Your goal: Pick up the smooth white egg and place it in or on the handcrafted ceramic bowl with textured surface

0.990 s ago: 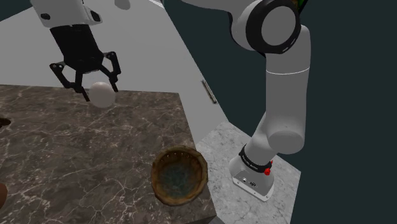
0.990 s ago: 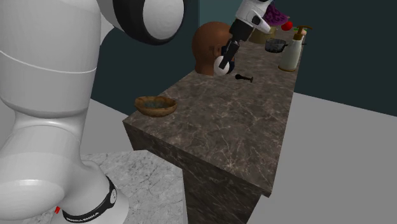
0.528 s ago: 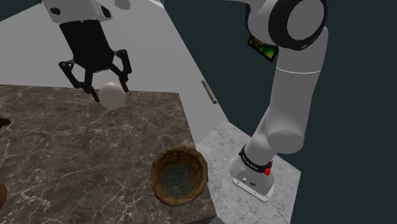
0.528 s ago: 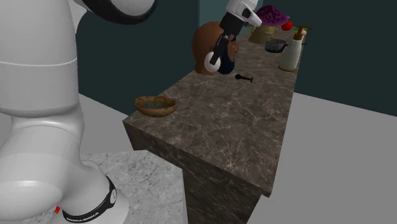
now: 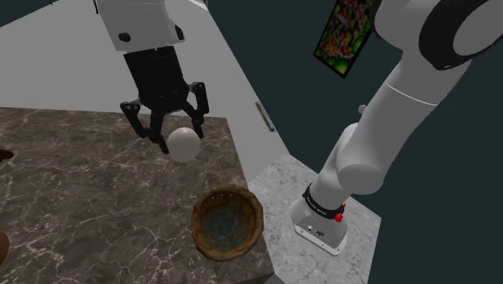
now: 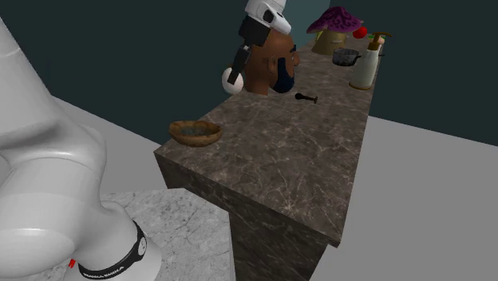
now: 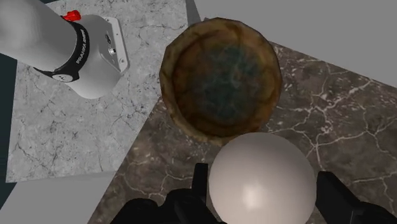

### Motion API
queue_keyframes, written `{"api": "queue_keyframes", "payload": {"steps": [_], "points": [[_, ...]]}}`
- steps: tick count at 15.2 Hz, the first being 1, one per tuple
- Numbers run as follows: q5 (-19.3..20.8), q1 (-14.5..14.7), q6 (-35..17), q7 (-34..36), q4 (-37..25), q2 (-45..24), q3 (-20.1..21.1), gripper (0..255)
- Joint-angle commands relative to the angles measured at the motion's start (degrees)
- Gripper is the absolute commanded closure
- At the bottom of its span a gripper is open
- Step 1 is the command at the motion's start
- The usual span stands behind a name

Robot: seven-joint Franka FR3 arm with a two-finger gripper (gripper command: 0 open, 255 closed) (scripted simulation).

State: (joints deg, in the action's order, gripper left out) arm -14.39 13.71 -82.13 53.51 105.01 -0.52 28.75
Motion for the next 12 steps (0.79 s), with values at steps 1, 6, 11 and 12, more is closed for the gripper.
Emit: {"api": "queue_keyframes", "payload": {"steps": [1,6,11,12], "points": [[-2.15,0.20,-0.62,-0.32,4.58,4.46,0.23,255],[-7.53,1.82,-0.55,-0.82,14.51,15.57,0.45,255],[-11.05,3.72,-1.16,-0.88,21.41,22.47,0.73,255],[-11.09,3.74,-1.92,-1.05,22.08,22.36,0.89,255]]}}
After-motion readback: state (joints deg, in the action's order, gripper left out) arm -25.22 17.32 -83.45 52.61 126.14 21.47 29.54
